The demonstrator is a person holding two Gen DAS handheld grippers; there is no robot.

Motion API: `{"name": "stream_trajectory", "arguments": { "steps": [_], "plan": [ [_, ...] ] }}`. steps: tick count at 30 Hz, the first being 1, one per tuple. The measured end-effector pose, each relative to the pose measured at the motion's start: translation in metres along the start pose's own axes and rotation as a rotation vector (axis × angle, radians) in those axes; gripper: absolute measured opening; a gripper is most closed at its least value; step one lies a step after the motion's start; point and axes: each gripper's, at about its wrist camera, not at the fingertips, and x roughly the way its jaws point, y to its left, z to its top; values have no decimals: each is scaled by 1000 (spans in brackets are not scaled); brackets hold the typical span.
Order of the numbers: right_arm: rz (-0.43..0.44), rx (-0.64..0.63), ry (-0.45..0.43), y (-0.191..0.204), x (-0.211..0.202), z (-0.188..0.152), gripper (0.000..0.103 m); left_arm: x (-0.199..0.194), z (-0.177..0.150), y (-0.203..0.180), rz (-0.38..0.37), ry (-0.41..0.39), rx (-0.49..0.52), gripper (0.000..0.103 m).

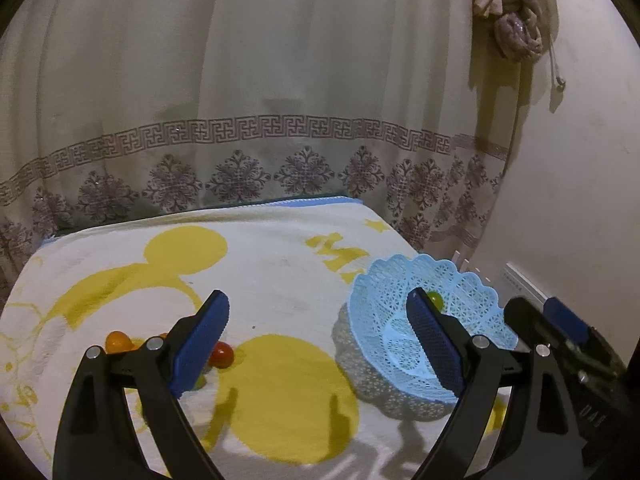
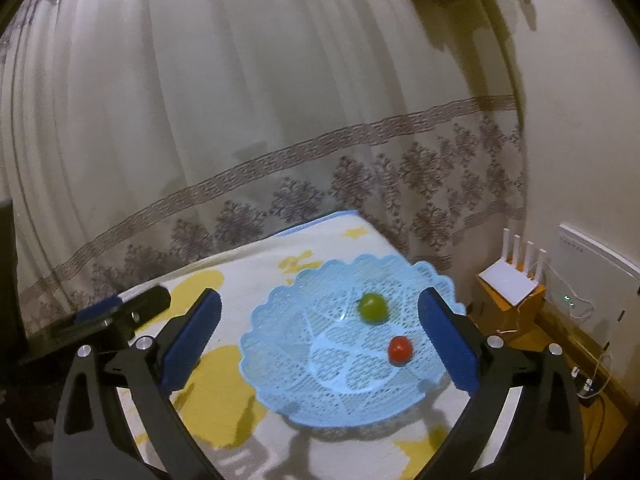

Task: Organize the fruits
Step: 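Withdraw both open grippers from the basket back toward the fruit cluster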

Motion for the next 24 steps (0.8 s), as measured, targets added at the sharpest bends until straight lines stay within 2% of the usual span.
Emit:
{"name": "stream_trajectory", "arguments": {
  "steps": [7,14,19,24],
  "plan": [
    [37,-22,11,13,0,-6,100,-19,-6,24,65,-18,-15,90],
    [70,-49,15,29,-3,-11,100,-41,-10,68,162,-36,-50,91],
    [98,-87,63,47,6,-21,100,-50,-12,108,250,-33,-86,93],
    [125,-110,112,67,15,-28,100,-48,-13,139,295,-7,-132,93]
  ]
}}
